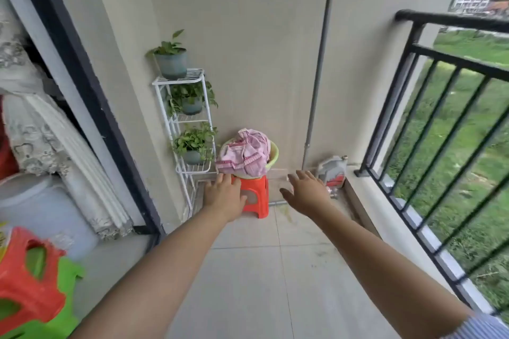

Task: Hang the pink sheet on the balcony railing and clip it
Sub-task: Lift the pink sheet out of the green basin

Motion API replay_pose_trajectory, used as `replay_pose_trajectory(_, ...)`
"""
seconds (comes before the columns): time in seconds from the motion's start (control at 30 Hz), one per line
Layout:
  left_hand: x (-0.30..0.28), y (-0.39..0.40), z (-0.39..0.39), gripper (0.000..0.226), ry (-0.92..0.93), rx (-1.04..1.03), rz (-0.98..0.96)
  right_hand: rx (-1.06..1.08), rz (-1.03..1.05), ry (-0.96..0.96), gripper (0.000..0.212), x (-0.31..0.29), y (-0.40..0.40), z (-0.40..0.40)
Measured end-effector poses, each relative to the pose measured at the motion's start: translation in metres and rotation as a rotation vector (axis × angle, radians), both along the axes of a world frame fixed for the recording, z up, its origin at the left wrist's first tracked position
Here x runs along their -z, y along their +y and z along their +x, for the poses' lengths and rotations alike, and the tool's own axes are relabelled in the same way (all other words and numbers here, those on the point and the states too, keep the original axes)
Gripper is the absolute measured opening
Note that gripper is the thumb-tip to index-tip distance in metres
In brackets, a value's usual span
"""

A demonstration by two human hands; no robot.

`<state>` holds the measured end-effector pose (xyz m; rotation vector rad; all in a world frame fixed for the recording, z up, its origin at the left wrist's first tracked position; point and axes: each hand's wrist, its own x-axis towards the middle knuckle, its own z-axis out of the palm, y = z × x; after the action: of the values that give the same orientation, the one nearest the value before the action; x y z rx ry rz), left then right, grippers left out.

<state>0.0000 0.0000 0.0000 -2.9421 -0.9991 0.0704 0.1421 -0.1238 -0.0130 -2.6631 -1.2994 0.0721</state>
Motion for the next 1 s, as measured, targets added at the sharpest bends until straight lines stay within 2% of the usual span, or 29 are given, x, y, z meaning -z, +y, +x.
replay_pose_trajectory(0.27,0.01,0.175,0.147,0.047,0.009,-0.051,-0.034,-0.027,-0.066,0.062,0.051,0.014,0.18,0.15)
replay_pose_trajectory(0.6,0.09,0.4,0.316,0.053,0.13,-0.044,-0.158,0.059,-0.18,0.218,0.05,0.092,0.39,0.307)
replay_pose_trajectory(0.8,0.145,0.476,0.384,0.053,0.218,-0.056,-0.32,0.086,-0.36,0.318,0.054,0.14,0.456,0.379)
replay_pose_trajectory(1.0,0.218,0.524,0.422,0.05,0.287,-0.219,-0.461,-0.074,-0.499,0.391,0.055,0.21,0.539,0.434)
